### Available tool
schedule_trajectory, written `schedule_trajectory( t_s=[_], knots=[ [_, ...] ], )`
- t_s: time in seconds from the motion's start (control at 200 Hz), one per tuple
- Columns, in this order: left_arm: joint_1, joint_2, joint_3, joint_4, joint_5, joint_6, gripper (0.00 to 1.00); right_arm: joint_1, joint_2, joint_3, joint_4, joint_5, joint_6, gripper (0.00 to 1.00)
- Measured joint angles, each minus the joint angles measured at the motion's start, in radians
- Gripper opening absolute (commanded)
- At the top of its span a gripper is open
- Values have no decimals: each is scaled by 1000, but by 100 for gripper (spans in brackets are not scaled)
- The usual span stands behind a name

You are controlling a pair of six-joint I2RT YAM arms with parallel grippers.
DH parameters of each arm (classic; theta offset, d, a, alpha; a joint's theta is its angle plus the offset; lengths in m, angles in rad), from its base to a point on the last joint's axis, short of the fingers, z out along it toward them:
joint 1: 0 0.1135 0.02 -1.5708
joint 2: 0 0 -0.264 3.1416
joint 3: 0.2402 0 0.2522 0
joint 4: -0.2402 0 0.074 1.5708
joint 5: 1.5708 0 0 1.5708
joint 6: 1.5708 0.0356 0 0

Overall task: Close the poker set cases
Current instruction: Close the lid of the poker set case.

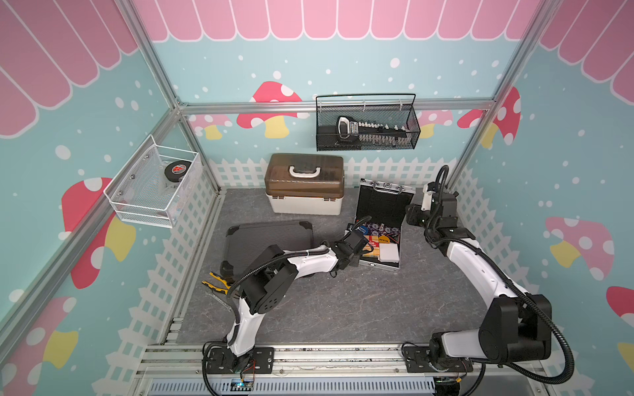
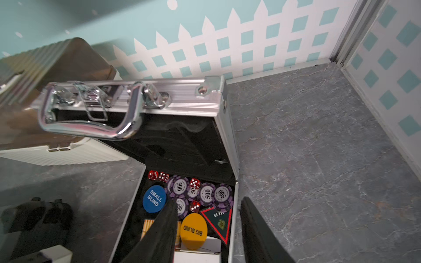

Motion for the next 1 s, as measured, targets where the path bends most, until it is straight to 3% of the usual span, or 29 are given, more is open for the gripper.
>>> schedule_trajectory(
  t_s=[0.475, 1.001],
  knots=[
    [0, -5, -11, 14, 0, 0, 4, -20, 142, 21, 171, -34, -95, 46],
    [0, -5, -11, 14, 4, 1, 4, -20, 180, 8, 345, 37, -153, 28]
  ],
)
